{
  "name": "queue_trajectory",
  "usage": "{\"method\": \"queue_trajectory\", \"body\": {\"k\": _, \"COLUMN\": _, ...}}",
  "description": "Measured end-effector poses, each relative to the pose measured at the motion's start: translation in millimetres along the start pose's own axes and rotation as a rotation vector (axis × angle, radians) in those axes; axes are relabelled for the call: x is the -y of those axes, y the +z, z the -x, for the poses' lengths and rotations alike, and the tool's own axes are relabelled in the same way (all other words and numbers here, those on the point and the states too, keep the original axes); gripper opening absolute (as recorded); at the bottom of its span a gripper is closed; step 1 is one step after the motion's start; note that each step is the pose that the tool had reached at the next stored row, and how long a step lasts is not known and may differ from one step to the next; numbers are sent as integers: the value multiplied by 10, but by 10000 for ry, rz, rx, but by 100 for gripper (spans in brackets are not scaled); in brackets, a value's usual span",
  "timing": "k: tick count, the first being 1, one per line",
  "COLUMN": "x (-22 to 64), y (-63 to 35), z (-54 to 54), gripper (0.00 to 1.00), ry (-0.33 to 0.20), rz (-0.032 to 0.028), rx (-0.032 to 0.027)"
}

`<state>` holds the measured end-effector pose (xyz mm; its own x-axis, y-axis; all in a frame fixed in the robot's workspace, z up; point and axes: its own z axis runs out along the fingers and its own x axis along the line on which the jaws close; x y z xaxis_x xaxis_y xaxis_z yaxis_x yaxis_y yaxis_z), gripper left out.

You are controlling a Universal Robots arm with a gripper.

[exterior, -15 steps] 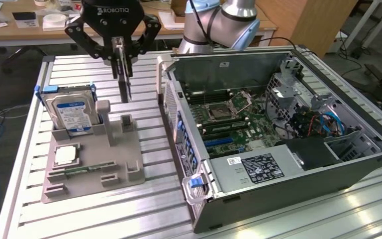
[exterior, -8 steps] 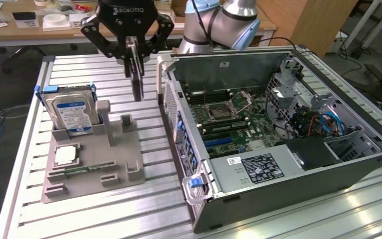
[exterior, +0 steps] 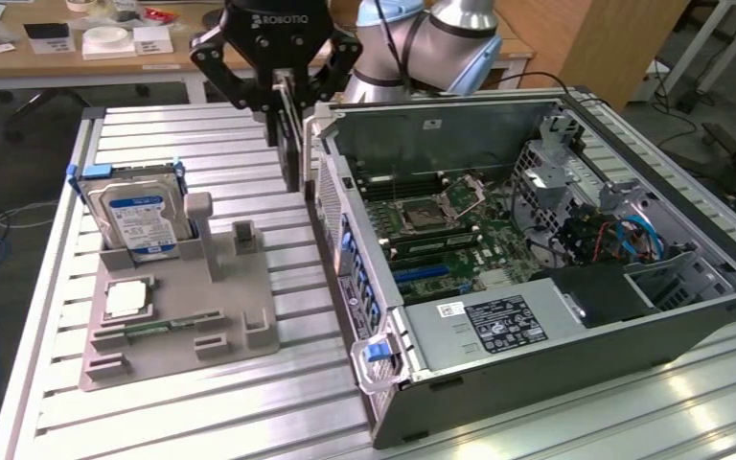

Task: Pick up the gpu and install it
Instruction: 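Pick up the gpu and move the gpu toward the slot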

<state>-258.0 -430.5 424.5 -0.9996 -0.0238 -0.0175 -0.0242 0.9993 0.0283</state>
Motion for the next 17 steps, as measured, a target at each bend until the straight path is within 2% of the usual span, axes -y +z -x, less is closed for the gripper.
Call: {"method": "queue_trajectory", "body": {"k": 17, "x": 5, "y": 8, "z": 477, "gripper": 28, "ry": -14, "rz": 0, "rx": 0}}
